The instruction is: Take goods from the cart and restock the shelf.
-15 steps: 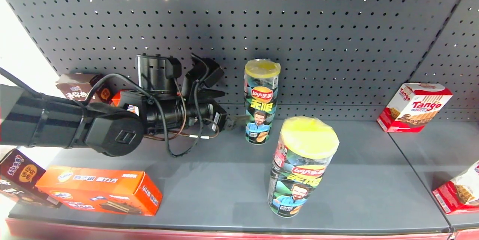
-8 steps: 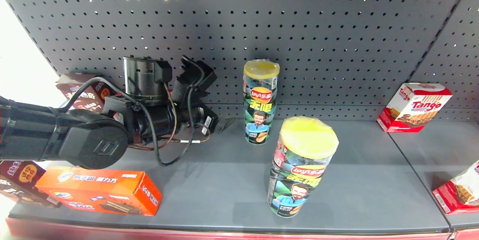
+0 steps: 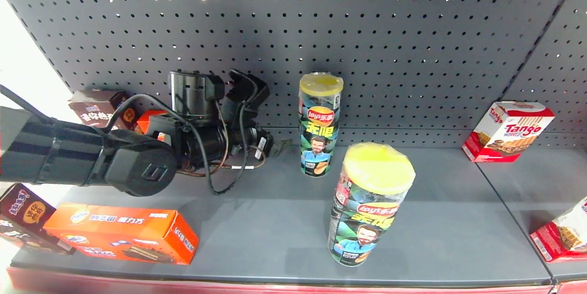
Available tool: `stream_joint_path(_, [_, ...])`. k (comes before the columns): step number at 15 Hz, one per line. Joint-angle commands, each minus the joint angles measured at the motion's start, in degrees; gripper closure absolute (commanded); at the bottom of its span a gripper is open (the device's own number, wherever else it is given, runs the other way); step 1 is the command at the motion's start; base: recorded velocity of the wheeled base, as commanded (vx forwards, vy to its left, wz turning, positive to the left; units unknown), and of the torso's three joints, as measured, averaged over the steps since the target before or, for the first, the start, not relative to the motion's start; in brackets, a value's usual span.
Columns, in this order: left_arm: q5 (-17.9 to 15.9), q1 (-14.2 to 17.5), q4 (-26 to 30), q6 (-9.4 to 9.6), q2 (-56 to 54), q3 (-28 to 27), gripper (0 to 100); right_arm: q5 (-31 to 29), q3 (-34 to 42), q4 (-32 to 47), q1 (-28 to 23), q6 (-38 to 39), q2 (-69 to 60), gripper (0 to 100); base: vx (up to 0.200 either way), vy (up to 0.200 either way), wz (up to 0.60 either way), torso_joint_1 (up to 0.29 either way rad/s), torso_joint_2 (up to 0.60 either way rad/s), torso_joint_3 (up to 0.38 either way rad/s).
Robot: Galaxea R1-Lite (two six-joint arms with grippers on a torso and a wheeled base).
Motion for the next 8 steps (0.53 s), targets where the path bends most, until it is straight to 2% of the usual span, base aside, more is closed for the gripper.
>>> stream_joint_path(1, [0.4,-0.5,0.0,-1.37,2.6,-2.6,0,0.0,0.0,0.0,0.0,0.0,0.1,0,0.0,0.0,0.0,0.0,0.0,0.0])
stream_joint_path(8, [0.5,-3.2,0.0,-1.64,3.7,-4.0,0,0.0,0.0,0.0,0.0,0.0,0.1,0,0.0,0.0,0.0,0.0,0.0,0.0])
